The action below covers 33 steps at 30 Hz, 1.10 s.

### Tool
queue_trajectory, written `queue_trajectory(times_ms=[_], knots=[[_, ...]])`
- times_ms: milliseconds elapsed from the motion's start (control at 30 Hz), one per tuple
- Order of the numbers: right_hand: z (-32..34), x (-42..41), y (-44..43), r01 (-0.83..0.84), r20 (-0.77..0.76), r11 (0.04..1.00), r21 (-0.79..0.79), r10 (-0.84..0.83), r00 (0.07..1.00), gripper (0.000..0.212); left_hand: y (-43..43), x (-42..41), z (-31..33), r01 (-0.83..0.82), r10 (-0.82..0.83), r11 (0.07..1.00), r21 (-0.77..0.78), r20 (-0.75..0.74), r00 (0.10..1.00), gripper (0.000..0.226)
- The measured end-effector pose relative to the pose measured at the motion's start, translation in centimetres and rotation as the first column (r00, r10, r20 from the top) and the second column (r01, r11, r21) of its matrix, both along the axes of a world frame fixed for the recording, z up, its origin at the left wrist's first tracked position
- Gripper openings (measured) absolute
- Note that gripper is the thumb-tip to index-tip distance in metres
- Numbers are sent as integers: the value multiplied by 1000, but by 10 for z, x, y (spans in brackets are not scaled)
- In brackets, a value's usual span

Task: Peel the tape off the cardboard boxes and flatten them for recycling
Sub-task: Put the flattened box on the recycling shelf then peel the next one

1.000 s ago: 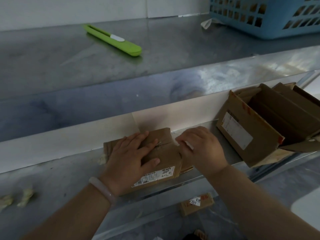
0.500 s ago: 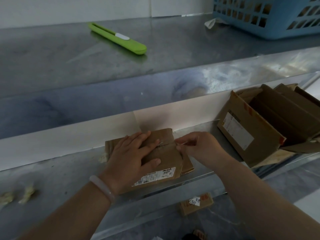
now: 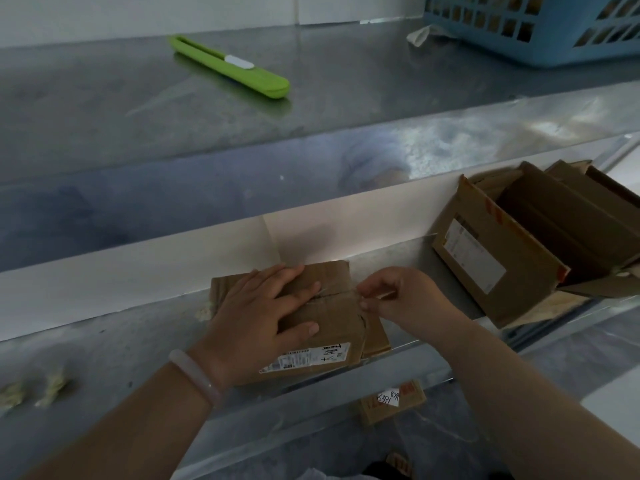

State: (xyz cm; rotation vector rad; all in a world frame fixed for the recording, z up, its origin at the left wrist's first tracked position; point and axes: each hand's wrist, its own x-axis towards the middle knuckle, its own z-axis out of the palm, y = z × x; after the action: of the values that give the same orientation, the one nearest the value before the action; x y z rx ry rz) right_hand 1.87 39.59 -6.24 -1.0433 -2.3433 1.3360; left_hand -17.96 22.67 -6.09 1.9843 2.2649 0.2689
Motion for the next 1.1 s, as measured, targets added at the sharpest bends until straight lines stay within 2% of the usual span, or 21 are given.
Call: queue_trajectory(times_ms=[233,433,667,800,900,1000,1100], knots=[[-1,1,-3,-25,12,975,221,23,1000,22,0,1,1,14,-14,1000,5,-4,1000,68],[7,-14,-2,-19,13,867,497,15,1000,17,1,0,1,2,-2,1000,5,13,1000,68],[6,-24,1,17,-11,830,558,-14,1000,10,3,1,0,-16,16,1000,-1,20,1000,70],[11,-29,4,-31,-8,793,608,44,999,6,5,-1,-2,-21,21,1000,-12,11,1000,71],[23,-32,7,-25,-93,695,718,132,987,6,6,-3,-2,-28,29,999,-21,41,999,70],[34,-39,8,-59,-88,628,776,201,976,6,7,-3,-3,-37,38,999,-24,57,998,72],[38,-40,10,-98,-79,703,704,215,973,10,6,-2,-3,-48,49,999,-19,65,997,73]])
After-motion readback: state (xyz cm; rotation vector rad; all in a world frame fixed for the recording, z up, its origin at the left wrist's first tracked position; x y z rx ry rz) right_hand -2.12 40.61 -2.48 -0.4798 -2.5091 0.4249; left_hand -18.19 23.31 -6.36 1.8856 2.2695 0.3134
